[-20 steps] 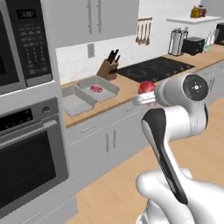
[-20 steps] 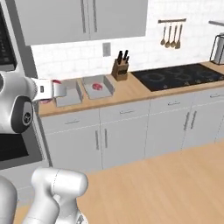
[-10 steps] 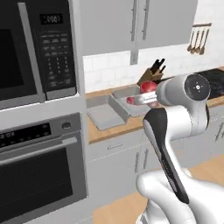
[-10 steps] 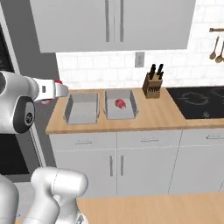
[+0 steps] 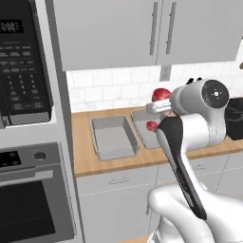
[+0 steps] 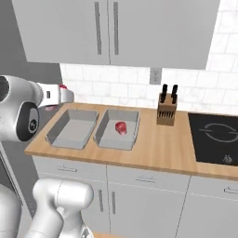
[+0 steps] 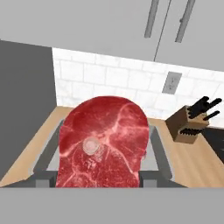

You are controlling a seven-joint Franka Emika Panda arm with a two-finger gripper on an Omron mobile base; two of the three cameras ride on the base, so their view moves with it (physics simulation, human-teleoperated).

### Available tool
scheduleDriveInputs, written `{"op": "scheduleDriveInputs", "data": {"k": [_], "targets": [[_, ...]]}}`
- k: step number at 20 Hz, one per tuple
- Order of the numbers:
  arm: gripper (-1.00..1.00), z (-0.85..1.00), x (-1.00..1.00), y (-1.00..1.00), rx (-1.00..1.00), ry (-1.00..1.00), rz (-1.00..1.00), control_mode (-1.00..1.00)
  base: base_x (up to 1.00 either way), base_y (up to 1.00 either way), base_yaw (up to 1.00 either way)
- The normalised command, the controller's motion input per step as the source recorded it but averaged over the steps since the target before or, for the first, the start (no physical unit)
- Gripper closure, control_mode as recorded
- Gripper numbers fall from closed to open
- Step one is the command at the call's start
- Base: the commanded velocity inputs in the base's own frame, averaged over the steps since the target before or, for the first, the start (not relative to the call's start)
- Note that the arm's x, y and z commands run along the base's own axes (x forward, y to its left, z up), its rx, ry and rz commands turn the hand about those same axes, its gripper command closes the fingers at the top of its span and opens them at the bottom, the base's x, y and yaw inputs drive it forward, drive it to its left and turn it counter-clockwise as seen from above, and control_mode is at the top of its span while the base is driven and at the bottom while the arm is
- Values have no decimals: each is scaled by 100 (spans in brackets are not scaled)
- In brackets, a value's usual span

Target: Place one bell pepper and one steak in each tupperware on the nearby counter, to pack two identical lunches.

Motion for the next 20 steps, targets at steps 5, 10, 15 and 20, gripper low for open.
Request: {"op": "scheduleDriveInputs", "data": {"k": [5,10,15,20], "targets": [[100,-61,9,0,0,11,23,-100,5,0,7],[100,-78,38,0,0,16,23,-100,0,0,0],[100,-78,64,24,-5,18,3,-100,0,0,0],[100,-53,74,38,-6,14,0,-100,0,0,0]]}}
